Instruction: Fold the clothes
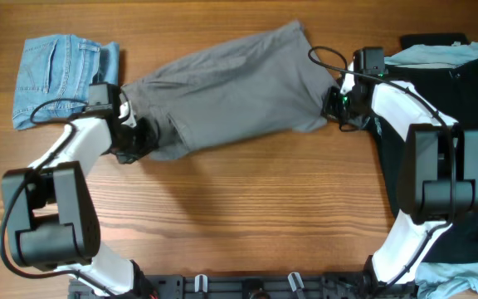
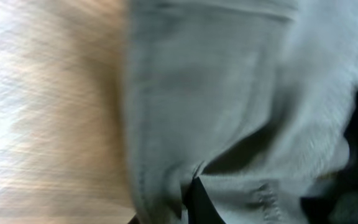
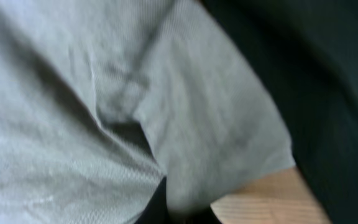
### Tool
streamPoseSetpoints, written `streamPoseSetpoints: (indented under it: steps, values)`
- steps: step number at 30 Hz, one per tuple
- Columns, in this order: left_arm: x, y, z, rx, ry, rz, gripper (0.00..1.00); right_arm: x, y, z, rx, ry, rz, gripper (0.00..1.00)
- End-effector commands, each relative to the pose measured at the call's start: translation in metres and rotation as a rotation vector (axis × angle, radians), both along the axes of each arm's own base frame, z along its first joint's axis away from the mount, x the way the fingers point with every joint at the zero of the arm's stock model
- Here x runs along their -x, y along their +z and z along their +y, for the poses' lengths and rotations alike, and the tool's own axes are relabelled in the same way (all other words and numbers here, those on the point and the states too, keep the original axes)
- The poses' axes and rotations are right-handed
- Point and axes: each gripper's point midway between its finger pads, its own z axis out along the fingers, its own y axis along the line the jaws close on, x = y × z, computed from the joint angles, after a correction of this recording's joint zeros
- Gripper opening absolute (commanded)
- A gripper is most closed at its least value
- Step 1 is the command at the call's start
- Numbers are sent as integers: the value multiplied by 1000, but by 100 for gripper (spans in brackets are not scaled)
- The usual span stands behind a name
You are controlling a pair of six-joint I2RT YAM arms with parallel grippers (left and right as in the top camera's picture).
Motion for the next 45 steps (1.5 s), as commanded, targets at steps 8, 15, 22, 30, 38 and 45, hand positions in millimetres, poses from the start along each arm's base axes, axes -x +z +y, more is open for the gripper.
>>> streamPoseSetpoints:
  steps: [8,15,22,30,38,45]
  values:
    - [-1,91,74,-88,159,-117,88,64,96,-8,76,228,-46,48]
    - [-1,68,65,-89,58,-74,63,-32,141,68,-178,311,-518,4]
    - [0,22,34,59,-139,-19,100,5,12,131,-373,254,-87,4]
    - [0,-40,7,228,-239,24,81,19,-2,124,-337,233,-11,4]
    - [17,-21,-10,326,-342,42,4,24,0,123,-339,210,21,4]
    - [-4,129,62,63,-249,113,4,34,71,106,-236,293,-108,4]
